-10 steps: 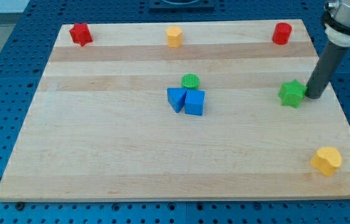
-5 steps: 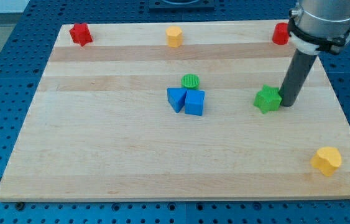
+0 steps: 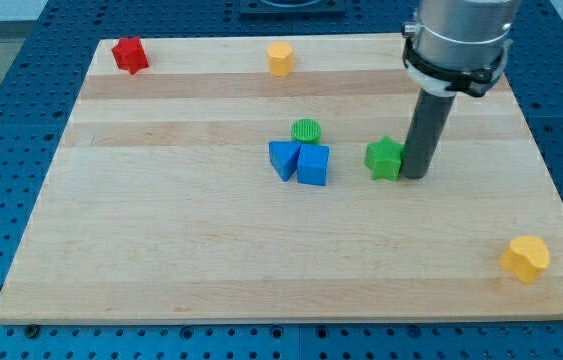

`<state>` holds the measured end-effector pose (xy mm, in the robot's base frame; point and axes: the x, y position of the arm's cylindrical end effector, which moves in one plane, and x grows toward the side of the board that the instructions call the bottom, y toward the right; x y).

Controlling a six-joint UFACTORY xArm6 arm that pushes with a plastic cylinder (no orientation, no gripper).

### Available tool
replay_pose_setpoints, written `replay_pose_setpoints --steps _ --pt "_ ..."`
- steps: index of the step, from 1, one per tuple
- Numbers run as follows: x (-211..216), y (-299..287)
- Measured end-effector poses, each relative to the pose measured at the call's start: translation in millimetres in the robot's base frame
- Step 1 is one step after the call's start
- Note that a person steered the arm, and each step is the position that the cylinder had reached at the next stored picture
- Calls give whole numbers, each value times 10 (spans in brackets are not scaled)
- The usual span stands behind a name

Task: Push green star near blue blocks

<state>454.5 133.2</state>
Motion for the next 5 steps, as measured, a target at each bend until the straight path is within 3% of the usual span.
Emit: replay_pose_setpoints --steps 5 --pt "-162 -219"
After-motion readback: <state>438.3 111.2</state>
